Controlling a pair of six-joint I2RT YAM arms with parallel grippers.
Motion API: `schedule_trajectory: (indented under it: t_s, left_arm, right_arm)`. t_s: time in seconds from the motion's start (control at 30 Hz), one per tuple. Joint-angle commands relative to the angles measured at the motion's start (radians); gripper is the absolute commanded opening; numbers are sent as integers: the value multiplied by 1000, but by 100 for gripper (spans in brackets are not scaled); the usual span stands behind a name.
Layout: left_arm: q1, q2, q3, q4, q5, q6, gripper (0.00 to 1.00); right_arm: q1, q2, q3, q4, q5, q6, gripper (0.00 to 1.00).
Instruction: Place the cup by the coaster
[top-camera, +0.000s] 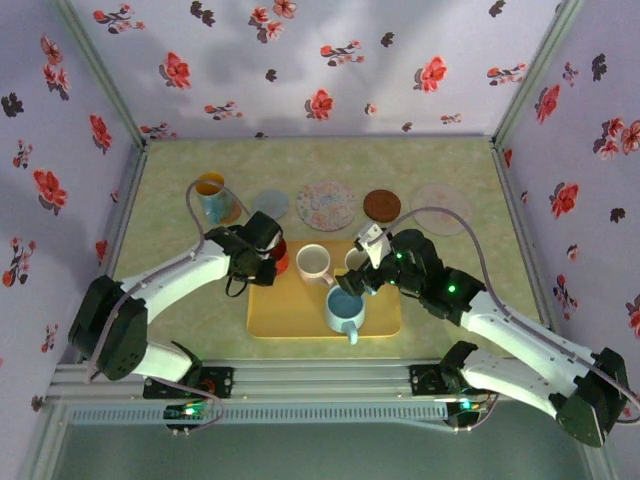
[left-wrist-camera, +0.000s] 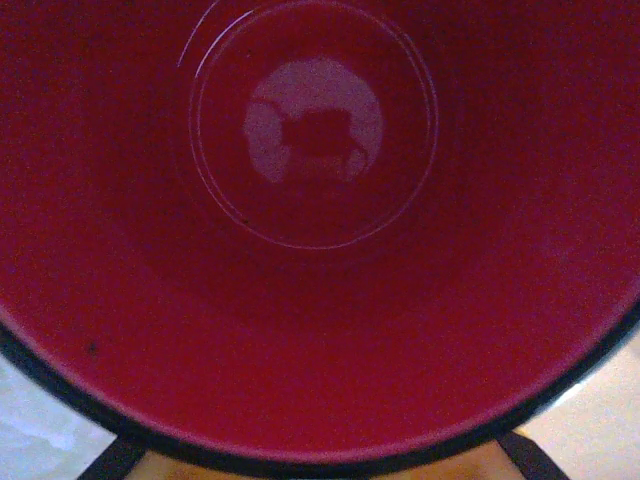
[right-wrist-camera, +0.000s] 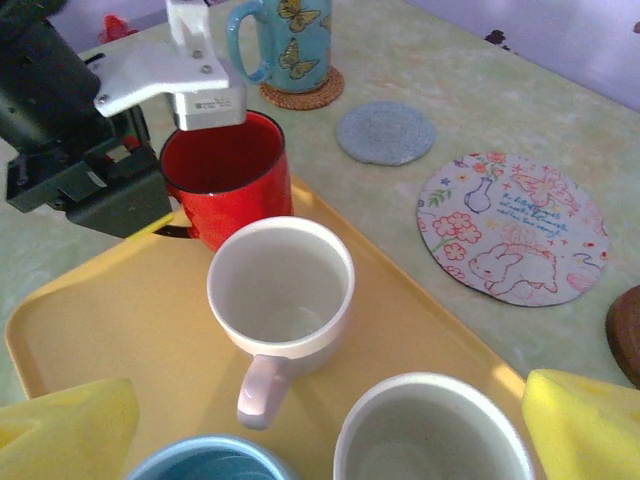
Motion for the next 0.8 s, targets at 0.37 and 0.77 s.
schedule_trajectory:
  t_s: [0.37, 0.77]
  left_arm:
    - [0, -80, 125, 4, -166, -36, 0]
    - [69, 52, 237, 67, -182, 54, 0]
  right_arm:
    - [-10, -22, 0, 45, 125, 97, 99]
    - [-31, 64, 16, 144, 134, 93, 100]
